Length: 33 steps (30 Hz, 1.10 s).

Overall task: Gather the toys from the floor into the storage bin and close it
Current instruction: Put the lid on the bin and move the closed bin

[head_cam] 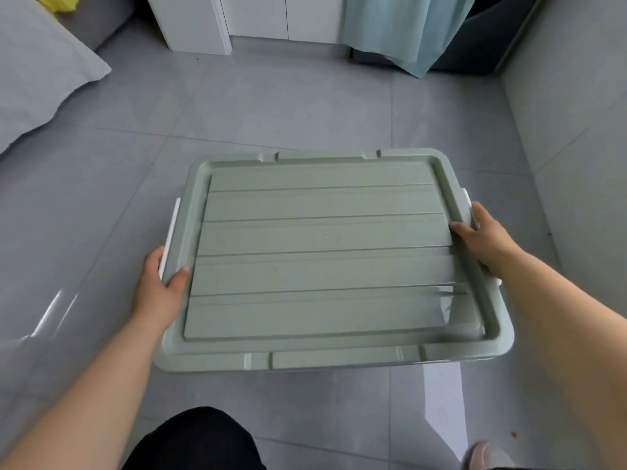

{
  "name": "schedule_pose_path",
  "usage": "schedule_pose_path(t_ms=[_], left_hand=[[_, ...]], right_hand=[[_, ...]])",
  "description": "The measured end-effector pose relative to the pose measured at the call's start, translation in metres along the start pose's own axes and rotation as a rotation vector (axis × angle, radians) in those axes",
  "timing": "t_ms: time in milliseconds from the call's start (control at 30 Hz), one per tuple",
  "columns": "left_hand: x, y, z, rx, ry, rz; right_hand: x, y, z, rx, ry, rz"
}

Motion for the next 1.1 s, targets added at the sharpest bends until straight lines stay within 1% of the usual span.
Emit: schedule_pose_path(t_ms=[100,233,333,400,500,733,900,1000,1100], left_hand=[[0.0,0.001,-0.001,-0.01,-0.012,-0.018],[0.0,0.006,0.001,-0.012,-0.019,-0.024],[-0.001,0.007,0.002,-0.012,-0.027,-0.022],[0.0,0.009,0.0,-0.002,-0.032,-0.021],[0.002,0.01,-0.006,0.006,-0.046,-0.043],[0.012,0.02,-0.027,0.064,-0.098,-0.106],[0.036,0.044,-0.048,0.176,-0.228,-0.163],[0.065,0.065,-0.062,0.295,-0.316,-0.261],[0.097,0.093,-0.057,0.368,-0.367,-0.333]], right_hand=[[0.0,0.001,0.003,-0.001,0.002,0.021],[-0.002,0.005,0.01,0.035,-0.054,0.024],[0.0,0.015,0.03,0.04,-0.059,-0.061],[0.002,0.026,0.042,0.069,-0.011,-0.117],[0.005,0.037,0.048,0.18,0.093,-0.142],[0.003,0.05,0.063,0.239,0.224,-0.233],[-0.002,0.078,0.101,0.312,0.328,-0.33],[-0.009,0.101,0.131,0.372,0.417,-0.389],[-0.019,0.125,0.157,0.423,0.499,-0.433]])
Point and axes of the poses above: each hand's wrist, its own z-axis away from the middle knuckle, its own x-axis out of the palm, y = z × x, the point moved 3 cm from there along -z, towards the middle knuckle, and after that the axes turned 4 degrees about -y, right-handed, at the moved point
